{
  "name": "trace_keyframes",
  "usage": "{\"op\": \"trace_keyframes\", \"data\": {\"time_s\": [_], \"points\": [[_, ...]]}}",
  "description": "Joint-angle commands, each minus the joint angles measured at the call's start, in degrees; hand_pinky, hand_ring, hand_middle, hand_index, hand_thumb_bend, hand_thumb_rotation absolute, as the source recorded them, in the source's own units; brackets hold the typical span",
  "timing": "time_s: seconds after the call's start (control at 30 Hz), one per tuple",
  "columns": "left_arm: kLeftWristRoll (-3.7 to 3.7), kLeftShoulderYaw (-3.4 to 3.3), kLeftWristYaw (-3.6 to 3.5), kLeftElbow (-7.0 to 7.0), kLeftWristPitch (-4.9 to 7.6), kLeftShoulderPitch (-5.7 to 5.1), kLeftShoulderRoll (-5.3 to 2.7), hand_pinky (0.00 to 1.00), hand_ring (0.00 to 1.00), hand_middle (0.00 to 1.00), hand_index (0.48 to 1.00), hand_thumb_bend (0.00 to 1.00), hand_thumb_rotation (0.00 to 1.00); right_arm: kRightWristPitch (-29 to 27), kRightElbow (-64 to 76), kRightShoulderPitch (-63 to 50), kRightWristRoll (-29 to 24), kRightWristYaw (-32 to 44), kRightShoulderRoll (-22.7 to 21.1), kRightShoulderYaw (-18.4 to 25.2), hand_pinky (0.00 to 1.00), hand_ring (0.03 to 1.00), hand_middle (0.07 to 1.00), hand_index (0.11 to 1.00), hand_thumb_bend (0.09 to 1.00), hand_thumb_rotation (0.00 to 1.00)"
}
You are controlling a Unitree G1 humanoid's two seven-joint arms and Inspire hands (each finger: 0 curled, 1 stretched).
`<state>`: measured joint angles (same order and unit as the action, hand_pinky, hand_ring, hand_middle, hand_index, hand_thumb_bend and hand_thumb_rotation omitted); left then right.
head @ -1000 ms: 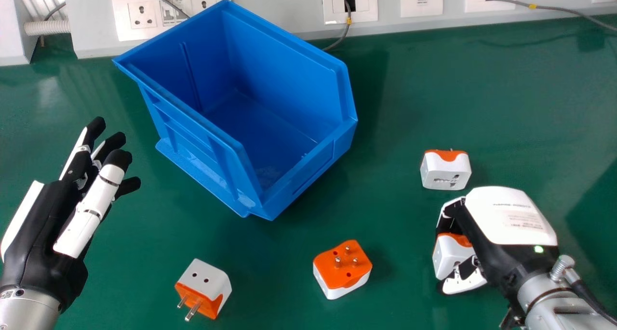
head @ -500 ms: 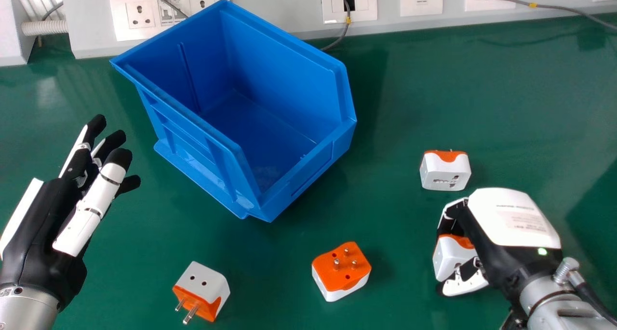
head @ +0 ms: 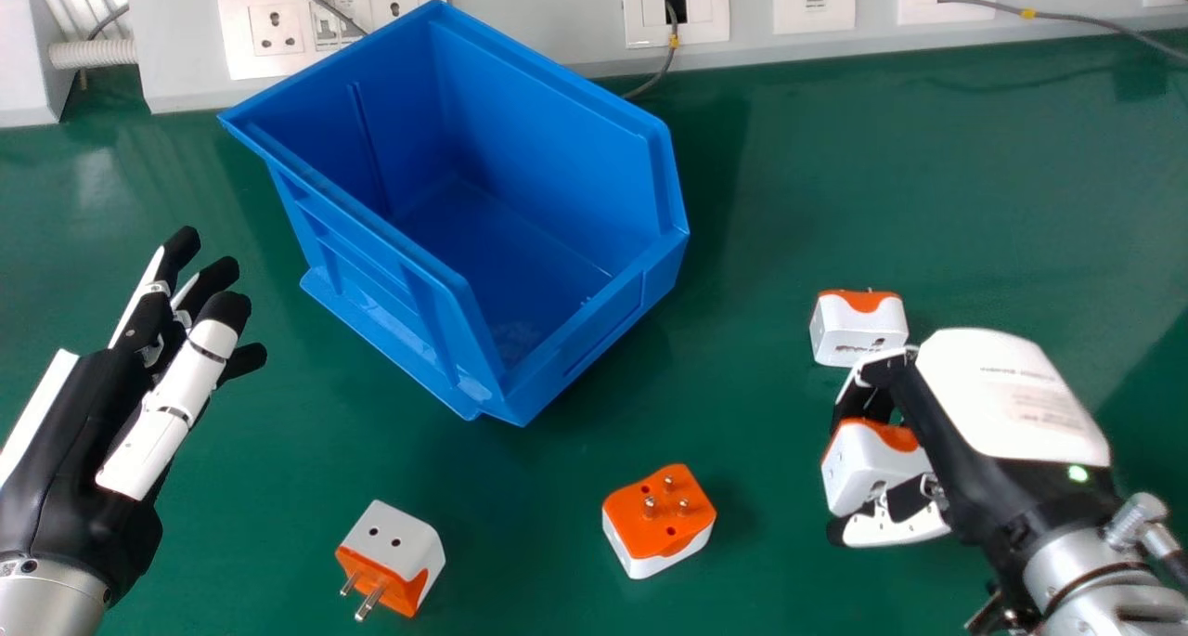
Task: Pick all objects and put in blue box
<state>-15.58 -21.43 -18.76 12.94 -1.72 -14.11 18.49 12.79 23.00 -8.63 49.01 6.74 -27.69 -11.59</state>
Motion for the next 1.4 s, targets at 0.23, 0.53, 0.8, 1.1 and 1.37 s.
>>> {"op": "trace_keyframes", "data": {"time_s": [0.23, 0.53, 0.8, 1.1, 1.37], "points": [[0.29, -0.41, 0.23, 1.27, 0.92, 0.11, 0.64, 0.85, 0.93, 0.96, 0.987, 0.43, 0.68, -1.7, 7.3, 1.9, -0.4, 0.8, 2.3, 2.3, 0.36, 0.426, 0.523, 0.520, 0.493, 0.00], [1.15, 0.11, 0.82, 1.26, 1.12, 0.13, 0.34, 0.85, 0.93, 0.96, 0.986, 0.43, 0.68, -4.2, 6.8, 8.6, -0.6, 1.7, 3.6, 1.8, 0.36, 0.426, 0.523, 0.523, 0.493, 0.00], [1.85, 0.55, 1.34, 1.14, 1.14, 0.41, -0.03, 0.85, 0.93, 0.96, 0.985, 0.43, 0.67, -6.4, 2.3, 16.5, -1.1, 2.6, 4.3, 0.9, 0.36, 0.427, 0.524, 0.525, 0.492, 0.00], [2.46, 1.10, 1.94, 0.70, 1.47, 0.60, -0.24, 0.85, 0.93, 0.96, 0.985, 0.43, 0.67, -7.8, -5.2, 25.5, -0.4, 1.1, 6.6, -1.5, 0.35, 0.429, 0.527, 0.521, 0.492, 0.00], [2.65, 1.56, 2.57, 1.92, 1.25, 0.02, -0.32, 0.85, 0.93, 0.96, 0.985, 0.43, 0.67, -9.5, -12.8, 33.4, -0.8, -0.5, 8.4, -3.8, 0.34, 0.428, 0.535, 0.516, 0.491, 0.00]]}}
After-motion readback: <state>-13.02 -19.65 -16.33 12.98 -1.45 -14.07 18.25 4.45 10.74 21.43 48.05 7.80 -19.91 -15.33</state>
